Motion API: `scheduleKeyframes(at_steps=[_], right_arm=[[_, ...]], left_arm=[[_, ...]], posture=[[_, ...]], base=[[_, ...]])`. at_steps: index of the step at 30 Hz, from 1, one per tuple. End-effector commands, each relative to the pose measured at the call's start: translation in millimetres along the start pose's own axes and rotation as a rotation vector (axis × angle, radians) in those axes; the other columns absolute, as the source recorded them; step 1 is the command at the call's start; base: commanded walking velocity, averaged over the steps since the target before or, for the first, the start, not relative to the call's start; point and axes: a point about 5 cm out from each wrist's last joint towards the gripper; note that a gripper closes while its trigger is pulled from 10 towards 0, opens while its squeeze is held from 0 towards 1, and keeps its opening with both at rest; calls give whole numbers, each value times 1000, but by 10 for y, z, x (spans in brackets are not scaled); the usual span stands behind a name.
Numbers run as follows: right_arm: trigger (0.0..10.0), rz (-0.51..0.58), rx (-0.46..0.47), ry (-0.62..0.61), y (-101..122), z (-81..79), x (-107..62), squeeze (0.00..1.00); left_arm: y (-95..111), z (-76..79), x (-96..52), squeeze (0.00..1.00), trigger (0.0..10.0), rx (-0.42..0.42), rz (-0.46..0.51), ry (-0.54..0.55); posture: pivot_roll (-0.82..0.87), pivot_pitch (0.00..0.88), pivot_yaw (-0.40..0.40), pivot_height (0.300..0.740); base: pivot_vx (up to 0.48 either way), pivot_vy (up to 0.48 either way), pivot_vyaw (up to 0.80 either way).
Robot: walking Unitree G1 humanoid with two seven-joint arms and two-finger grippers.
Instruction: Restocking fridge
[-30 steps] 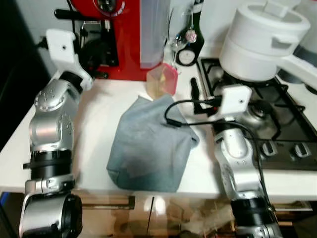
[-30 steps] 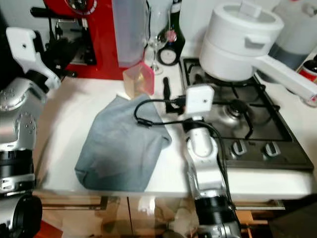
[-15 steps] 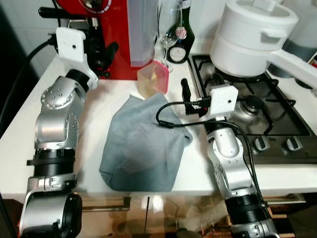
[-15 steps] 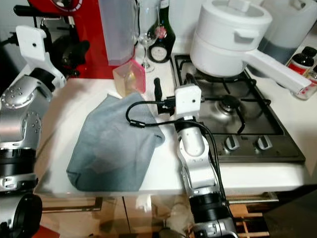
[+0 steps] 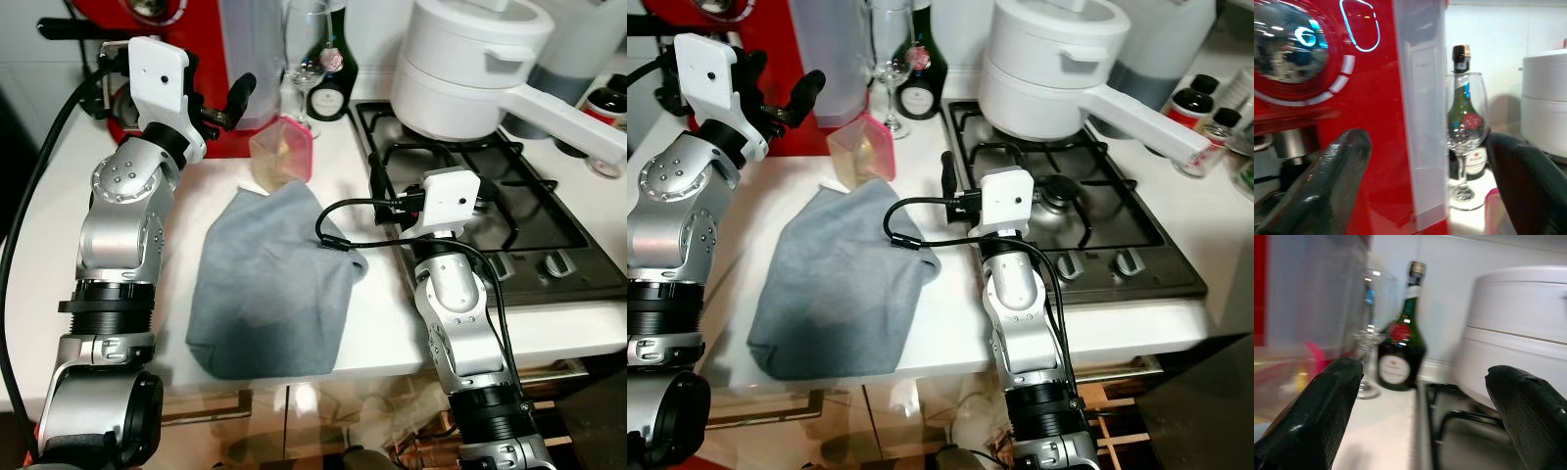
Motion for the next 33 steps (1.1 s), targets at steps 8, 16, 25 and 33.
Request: scheduleKeyframes(at_steps=[8, 16, 25, 33], right_arm=[[10000, 16, 18, 2, 18, -46, -5, 0], [10000, 31, 22, -2, 47, -62, -18, 0], [10000, 10, 5, -22, 30, -57, -154, 0], [10000, 9, -13, -23, 41, -9, -161, 0]], left_arm=[[-165, 223, 165, 0, 10000, 10, -224, -301], [-190, 315, 396, 0, 10000, -54, -300, -349], [-126, 270, 573, 0, 10000, -66, -329, -358], [-177, 204, 599, 0, 10000, -40, -402, -321]], posture=[[-61, 0, 14, 740], [-77, 0, 30, 740], [-133, 0, 71, 740], [-143, 0, 70, 740]], base=[[0, 0, 0], [0, 0, 0], [0, 0, -700], [0, 0, 0]])
Point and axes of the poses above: a point about 5 cm out from each wrist's last joint towards the gripper, its own x axis pointing out of the wrist towards the gripper, its own y axis along the axis of the wrist's last joint, z = x × y, and after that the axes turned 13 degrees about -x, right-handed
